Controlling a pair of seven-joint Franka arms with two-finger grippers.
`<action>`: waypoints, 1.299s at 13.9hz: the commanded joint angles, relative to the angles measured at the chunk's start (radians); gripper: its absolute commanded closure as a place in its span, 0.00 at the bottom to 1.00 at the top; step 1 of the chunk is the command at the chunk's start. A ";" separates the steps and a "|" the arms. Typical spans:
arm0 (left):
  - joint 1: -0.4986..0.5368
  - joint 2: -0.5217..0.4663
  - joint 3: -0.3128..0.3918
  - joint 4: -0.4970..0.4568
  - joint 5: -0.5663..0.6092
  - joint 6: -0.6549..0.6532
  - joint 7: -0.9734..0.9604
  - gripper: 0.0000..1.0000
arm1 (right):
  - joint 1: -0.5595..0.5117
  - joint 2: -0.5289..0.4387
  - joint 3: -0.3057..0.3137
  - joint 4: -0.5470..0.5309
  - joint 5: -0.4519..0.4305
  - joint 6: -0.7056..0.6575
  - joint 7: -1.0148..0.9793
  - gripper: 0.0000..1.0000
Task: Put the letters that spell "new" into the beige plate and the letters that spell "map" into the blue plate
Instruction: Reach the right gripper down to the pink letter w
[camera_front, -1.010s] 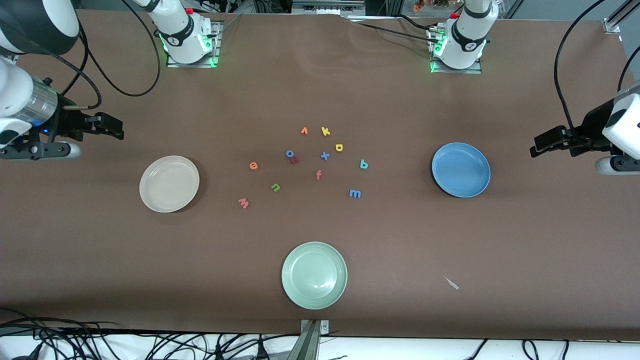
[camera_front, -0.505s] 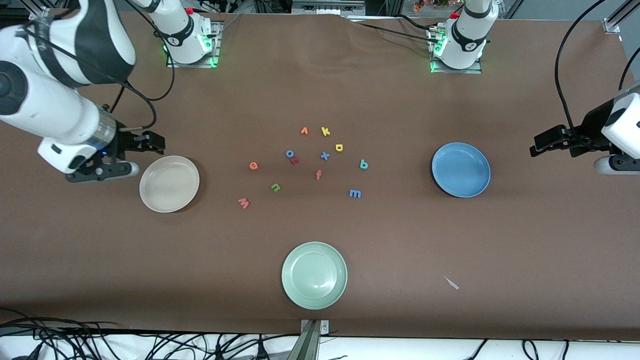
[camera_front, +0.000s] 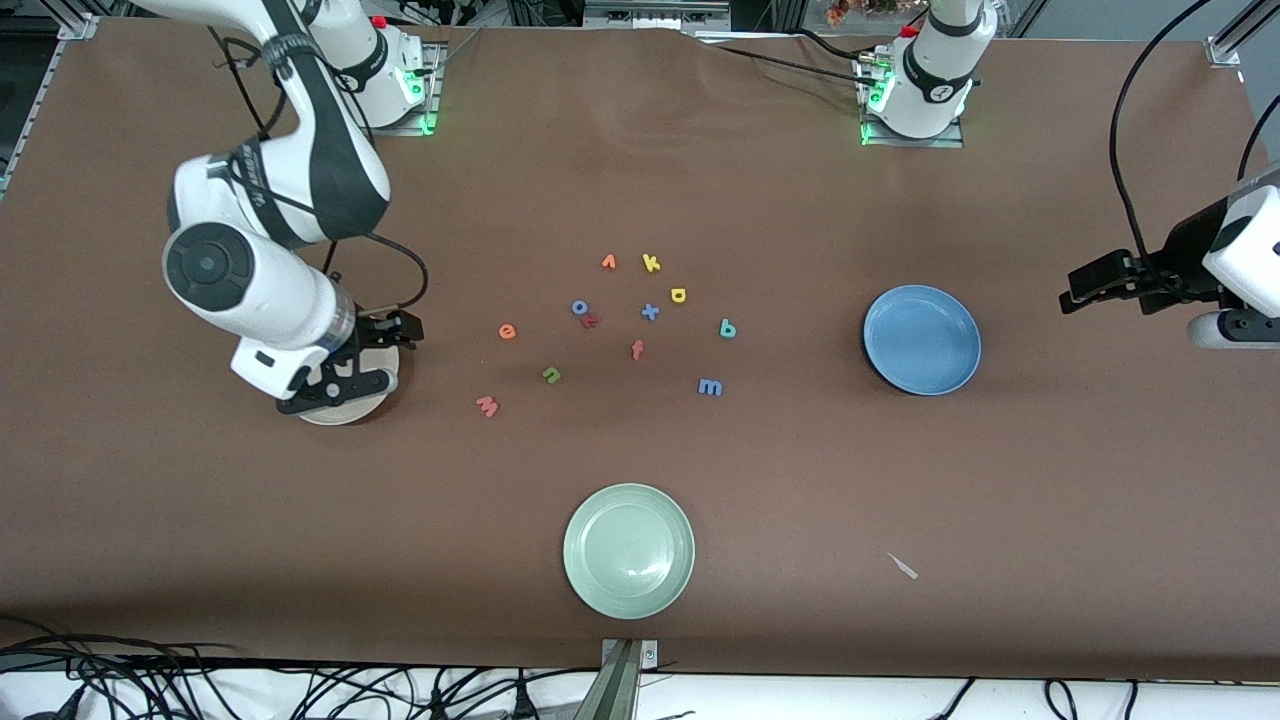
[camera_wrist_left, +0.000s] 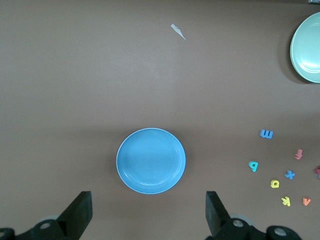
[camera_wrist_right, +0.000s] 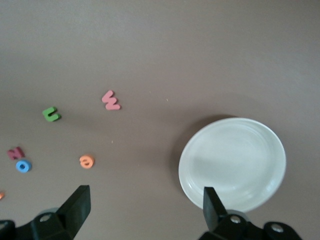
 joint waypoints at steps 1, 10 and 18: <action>0.001 0.005 0.001 0.016 -0.028 -0.007 0.020 0.00 | 0.017 0.057 -0.004 0.006 0.003 0.079 -0.002 0.00; 0.007 0.019 0.002 0.012 -0.028 -0.009 0.006 0.00 | 0.049 0.151 0.023 -0.105 0.002 0.389 -0.111 0.00; 0.067 0.032 0.002 0.006 -0.082 -0.010 0.005 0.00 | 0.060 0.199 0.025 -0.215 -0.005 0.626 -0.378 0.00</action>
